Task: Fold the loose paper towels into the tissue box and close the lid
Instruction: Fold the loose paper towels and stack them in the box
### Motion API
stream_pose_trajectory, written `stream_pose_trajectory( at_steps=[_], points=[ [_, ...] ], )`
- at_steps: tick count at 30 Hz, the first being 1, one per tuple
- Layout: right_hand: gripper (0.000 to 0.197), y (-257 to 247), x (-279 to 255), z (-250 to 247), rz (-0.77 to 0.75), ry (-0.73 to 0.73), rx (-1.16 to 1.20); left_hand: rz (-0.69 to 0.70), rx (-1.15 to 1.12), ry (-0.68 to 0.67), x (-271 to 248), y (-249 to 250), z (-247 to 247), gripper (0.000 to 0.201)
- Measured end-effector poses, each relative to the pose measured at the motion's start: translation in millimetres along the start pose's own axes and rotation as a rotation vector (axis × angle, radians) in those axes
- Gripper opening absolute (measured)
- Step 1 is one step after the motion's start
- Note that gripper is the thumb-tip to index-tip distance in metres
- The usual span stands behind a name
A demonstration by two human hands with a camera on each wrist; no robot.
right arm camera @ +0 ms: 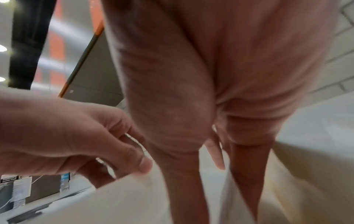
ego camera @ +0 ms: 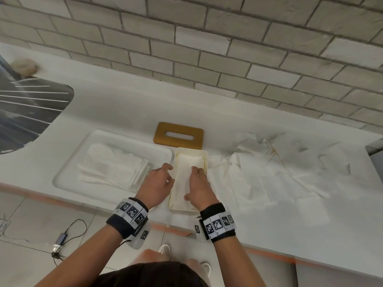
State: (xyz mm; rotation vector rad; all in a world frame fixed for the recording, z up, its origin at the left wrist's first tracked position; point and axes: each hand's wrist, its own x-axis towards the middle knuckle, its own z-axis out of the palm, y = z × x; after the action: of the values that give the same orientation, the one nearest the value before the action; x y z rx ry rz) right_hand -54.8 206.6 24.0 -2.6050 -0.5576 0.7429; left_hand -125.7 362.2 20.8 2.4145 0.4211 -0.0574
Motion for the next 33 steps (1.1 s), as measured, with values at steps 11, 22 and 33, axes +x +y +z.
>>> stream_pose_trajectory(
  at_steps=[11,22,33],
  points=[
    [0.067,108.7,31.4,-83.1,0.068,0.655,-0.206,0.192,-0.029,0.174,-11.1,41.6,2.2,0.025],
    [0.030,150.6,31.7,-143.8,0.039,0.703,0.474,0.177,-0.185,0.183,-4.5,108.7,30.9,0.022],
    [0.052,70.3,-35.2,-94.7,-0.102,0.304,1.035,0.116,-0.476,0.370,29.3,131.5,9.7,0.065]
  ],
)
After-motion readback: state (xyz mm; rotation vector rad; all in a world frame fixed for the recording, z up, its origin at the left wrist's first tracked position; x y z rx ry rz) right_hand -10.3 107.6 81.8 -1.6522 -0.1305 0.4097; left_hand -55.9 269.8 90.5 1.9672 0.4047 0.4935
